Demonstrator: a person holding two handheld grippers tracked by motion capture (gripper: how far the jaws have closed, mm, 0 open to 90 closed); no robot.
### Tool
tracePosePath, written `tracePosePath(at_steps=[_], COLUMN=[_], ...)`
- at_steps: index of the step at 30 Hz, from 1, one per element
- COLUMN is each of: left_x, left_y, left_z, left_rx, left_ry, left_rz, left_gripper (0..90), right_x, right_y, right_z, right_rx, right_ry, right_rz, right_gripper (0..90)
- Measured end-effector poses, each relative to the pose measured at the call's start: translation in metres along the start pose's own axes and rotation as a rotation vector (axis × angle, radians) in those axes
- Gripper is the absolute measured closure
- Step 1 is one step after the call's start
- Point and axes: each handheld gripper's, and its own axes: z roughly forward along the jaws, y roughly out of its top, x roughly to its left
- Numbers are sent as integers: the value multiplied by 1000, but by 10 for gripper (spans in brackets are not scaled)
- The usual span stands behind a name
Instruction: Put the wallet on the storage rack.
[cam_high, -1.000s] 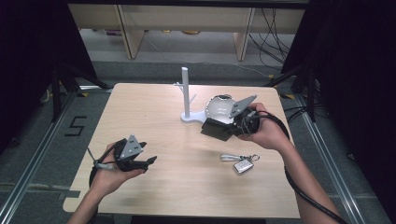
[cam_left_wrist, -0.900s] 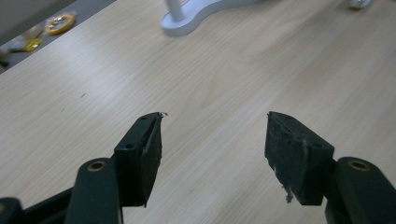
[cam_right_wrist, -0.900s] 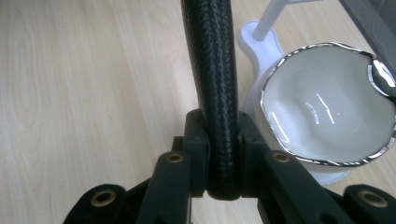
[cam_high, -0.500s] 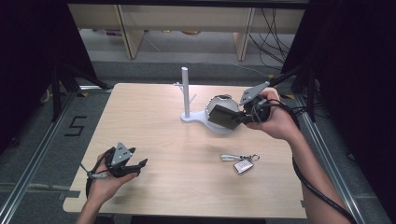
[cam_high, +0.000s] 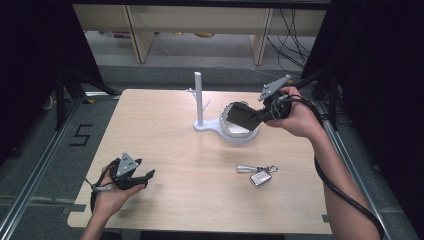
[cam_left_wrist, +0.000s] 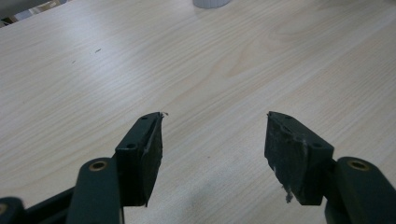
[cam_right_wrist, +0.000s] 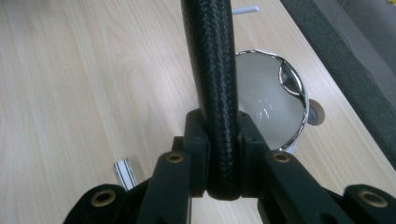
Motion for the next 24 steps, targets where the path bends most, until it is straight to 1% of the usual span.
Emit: tracePosePath(at_steps=[2, 3, 4, 5, 6, 7, 8, 9, 10, 11, 13, 14, 15, 16, 17, 18, 20, 21, 22, 23, 24], left_x=[0, -1, -1, -1, -1, -1, -1, -1, -1, -1, -1, 0, 0, 0, 3, 0, 1, 0, 1, 1, 0], left_y=[0, -1, -1, -1, -1, -1, -1, -1, -1, -1, -2, -2, -2, -2, -1, -2, -2, -2, -2, -2, -2], left_z=[0, 0, 0, 0, 0, 0, 1, 1, 1, 1, 1, 1, 1, 1, 1, 1, 1, 1, 0, 1, 1], left_rx=[1, -7, -7, -7, -9, -9, -9, -9, -10, -8, -4, -4, 0, 4, 3, 1, 3, -6, 12, 11, 9], left_ry=[4, 2, 3, 3, 2, 2, -3, -3, -4, -6, -8, -8, -9, -8, -5, -5, -7, -5, 1, -4, -10], left_rz=[-5, -17, -21, -21, -23, -23, -23, -23, -27, -25, -15, -15, -13, -7, 34, -8, -4, -18, 4, -2, -9], left_gripper=[367, 367, 366, 366, 367, 366, 367, 367, 367, 367, 367, 367, 367, 367, 367, 367, 367, 367, 367, 367, 367], right_x=[-5, -5, -7, -7, -10, -10, -12, -14, -14, -16, -18, -19, -20, -22, -24, -24, -25, -27, -27, -29, -29], right_y=[2, 2, 4, 4, 6, 6, 8, 9, 9, 11, 11, 11, 11, 12, 12, 12, 11, 11, 11, 10, 10], right_z=[2, 2, 4, 4, 8, 8, 11, 12, 12, 15, 17, 18, 20, 22, 25, 26, 28, 32, 32, 36, 36], right_rx=[7, 7, 23, 23, 23, 23, 32, 31, 31, 46, 45, 51, 52, 47, 54, 58, 65, 62, 62, 64, 64], right_ry=[8, 8, 7, 7, 21, 21, 25, 29, 29, 42, 43, 44, 48, 47, 50, 51, 55, 54, 54, 50, 50], right_rz=[-18, -18, -2, -2, -21, -21, -4, -26, -26, 1, -4, 16, 24, 16, 30, 51, 61, 68, 68, 77, 77], right_gripper=[790, 790, 790, 790, 790, 790, 790, 790, 790, 790, 790, 790, 790, 790, 790, 790, 789, 789, 789, 789, 789])
